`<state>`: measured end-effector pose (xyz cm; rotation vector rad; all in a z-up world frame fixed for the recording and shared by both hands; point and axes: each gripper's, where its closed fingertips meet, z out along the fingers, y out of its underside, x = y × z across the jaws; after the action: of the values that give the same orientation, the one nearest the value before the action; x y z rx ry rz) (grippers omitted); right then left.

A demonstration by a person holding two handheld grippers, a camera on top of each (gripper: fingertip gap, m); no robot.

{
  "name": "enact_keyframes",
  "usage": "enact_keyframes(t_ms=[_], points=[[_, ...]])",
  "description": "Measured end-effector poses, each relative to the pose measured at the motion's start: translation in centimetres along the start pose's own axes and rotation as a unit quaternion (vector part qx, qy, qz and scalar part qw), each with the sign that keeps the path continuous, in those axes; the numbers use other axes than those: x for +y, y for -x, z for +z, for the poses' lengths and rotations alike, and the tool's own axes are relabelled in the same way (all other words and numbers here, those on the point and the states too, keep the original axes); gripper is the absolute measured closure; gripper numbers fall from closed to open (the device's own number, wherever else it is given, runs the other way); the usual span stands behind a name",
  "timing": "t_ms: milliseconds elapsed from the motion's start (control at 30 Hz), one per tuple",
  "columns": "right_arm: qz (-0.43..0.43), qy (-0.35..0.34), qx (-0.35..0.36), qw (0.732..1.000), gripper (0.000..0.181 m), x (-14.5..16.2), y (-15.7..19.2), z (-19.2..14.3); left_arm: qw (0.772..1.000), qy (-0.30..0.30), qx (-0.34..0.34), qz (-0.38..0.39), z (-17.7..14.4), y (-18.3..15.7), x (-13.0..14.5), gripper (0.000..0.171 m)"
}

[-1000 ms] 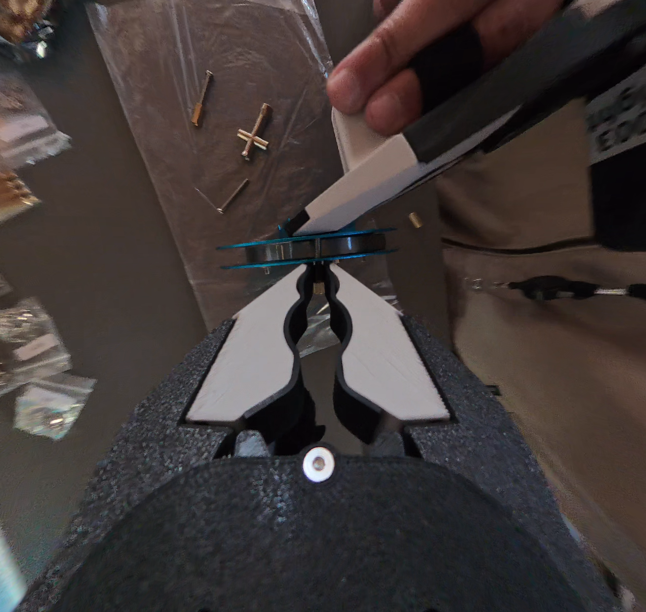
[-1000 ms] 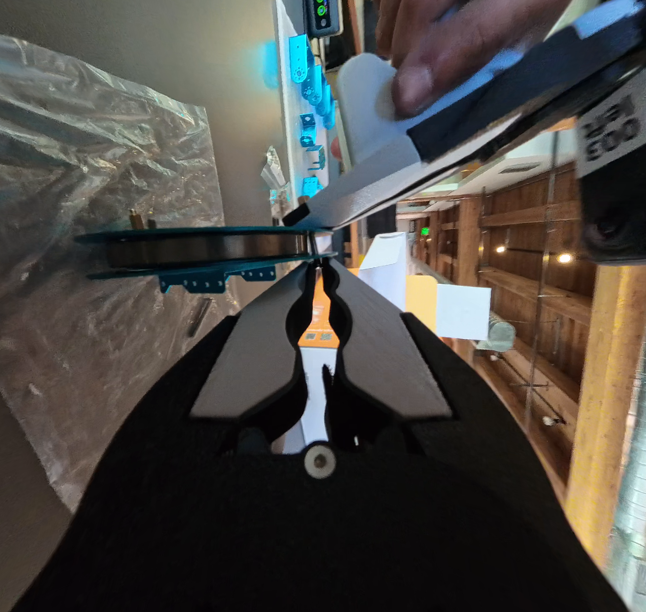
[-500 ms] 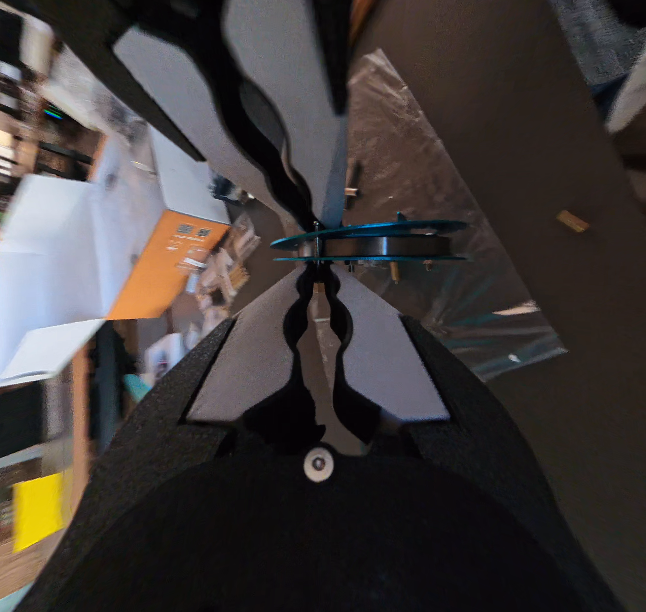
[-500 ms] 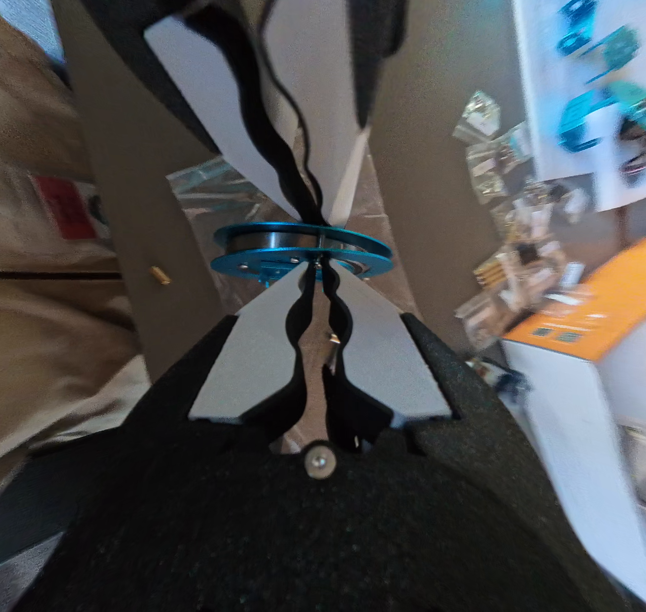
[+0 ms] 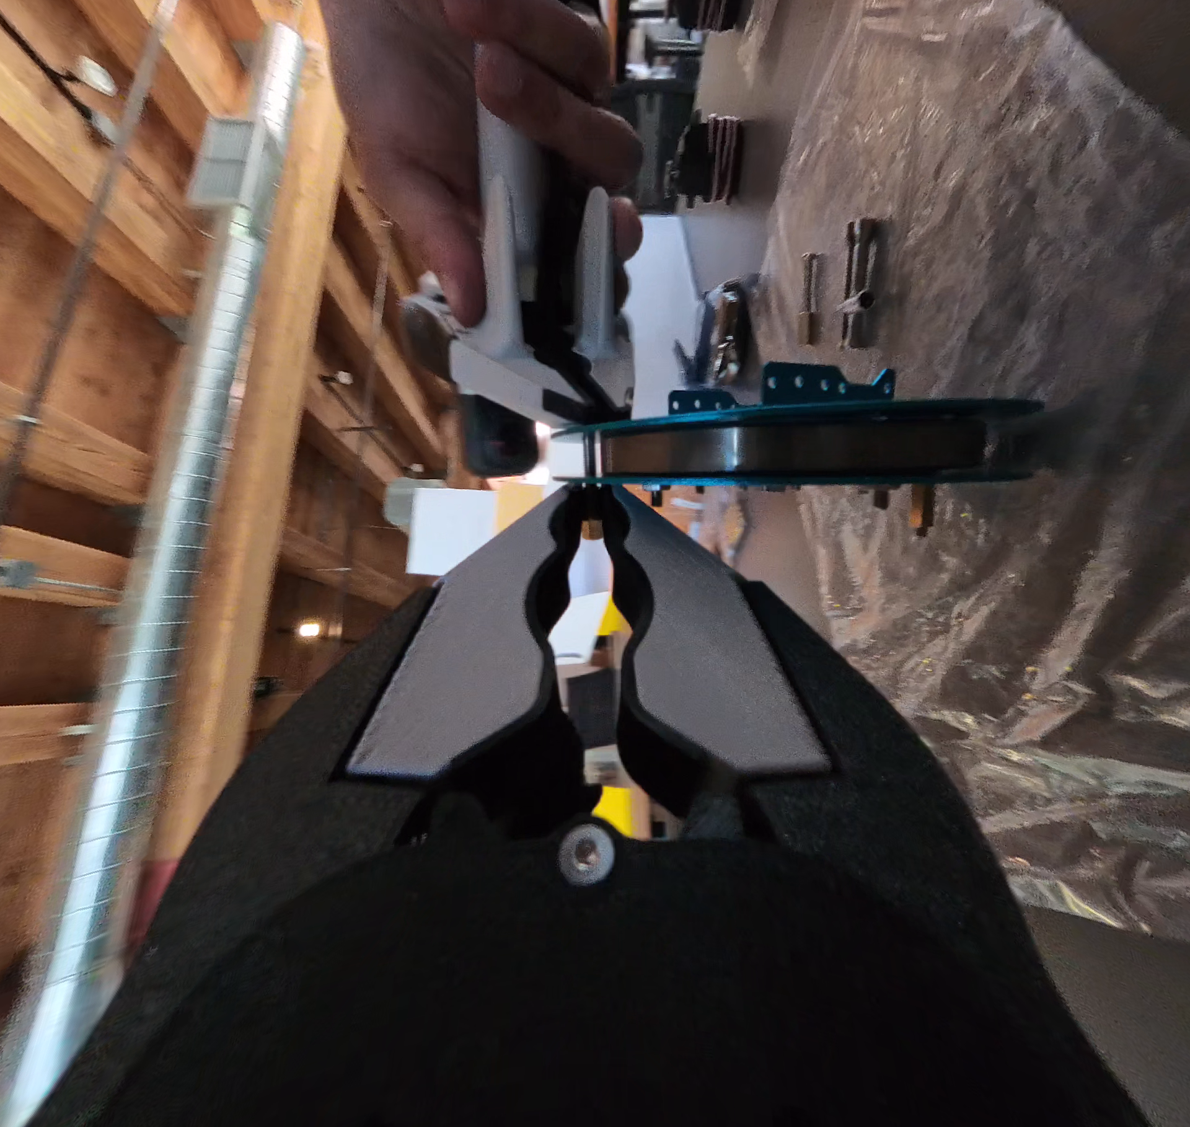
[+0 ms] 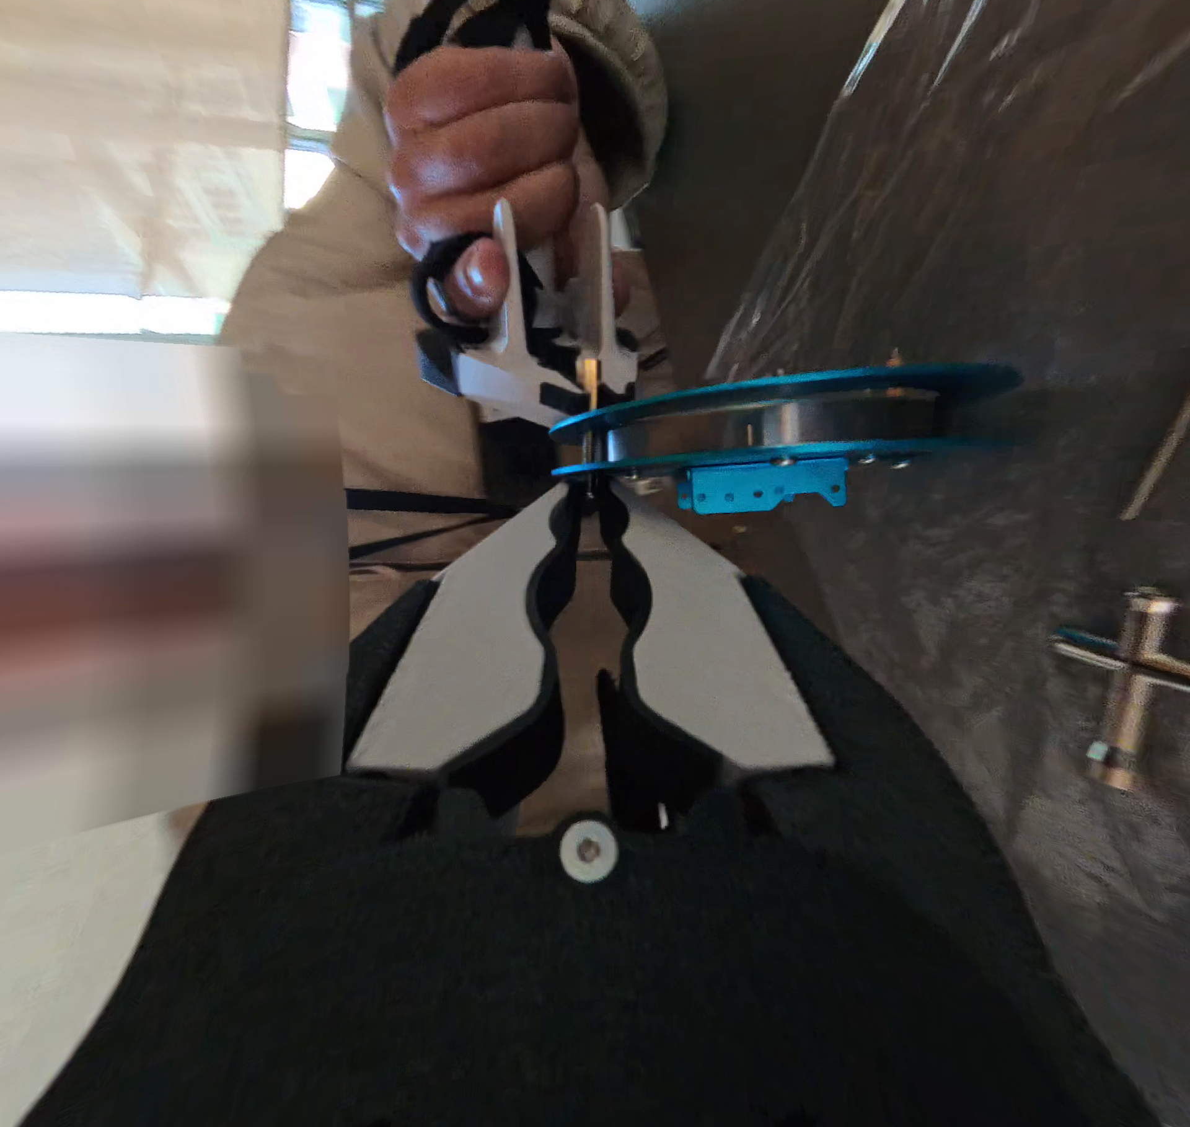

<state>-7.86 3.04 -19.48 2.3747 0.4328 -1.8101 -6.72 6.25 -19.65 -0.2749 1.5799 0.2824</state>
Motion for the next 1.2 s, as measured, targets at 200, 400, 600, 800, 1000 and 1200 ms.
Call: enact_keyframes(t_ms=[200, 400, 600, 800, 1000, 1200], points=[[-0.342, -0.042, 0.351, 0.871, 0.168, -1.4, -1.1, -1.5, 0.919, 0.008, 0.299, -0.257, -1.0, -0.9, 0.0, 0.168], [-0.585, -0.021, 0.645, 0.491, 0.164, -1.4, -0.1, -0.9, 0.657, 0.038, 0.589, -0.468, -2.8, -1.1, 0.0, 0.168], [-0.616, -0.003, 0.738, 0.275, 0.167, -1.1, -0.3, -0.4, 0.442, 0.063, 0.704, -0.552, -2.5, -0.5, 0.6, 0.167], [-0.611, -0.033, 0.751, 0.247, 0.174, -1.9, -0.4, -1.3, 0.392, 0.046, 0.727, -0.562, -2.0, -0.5, 0.4, 0.167], [-0.607, -0.035, 0.763, 0.218, 0.167, -2.6, -0.2, -1.9, 0.379, 0.038, 0.745, -0.548, -2.6, -0.5, -0.3, 0.167], [-0.584, -0.047, 0.79, 0.181, 0.168, -2.5, -0.3, -2.8, 0.342, 0.045, 0.727, -0.593, -1.8, -0.3, -0.4, 0.167]])
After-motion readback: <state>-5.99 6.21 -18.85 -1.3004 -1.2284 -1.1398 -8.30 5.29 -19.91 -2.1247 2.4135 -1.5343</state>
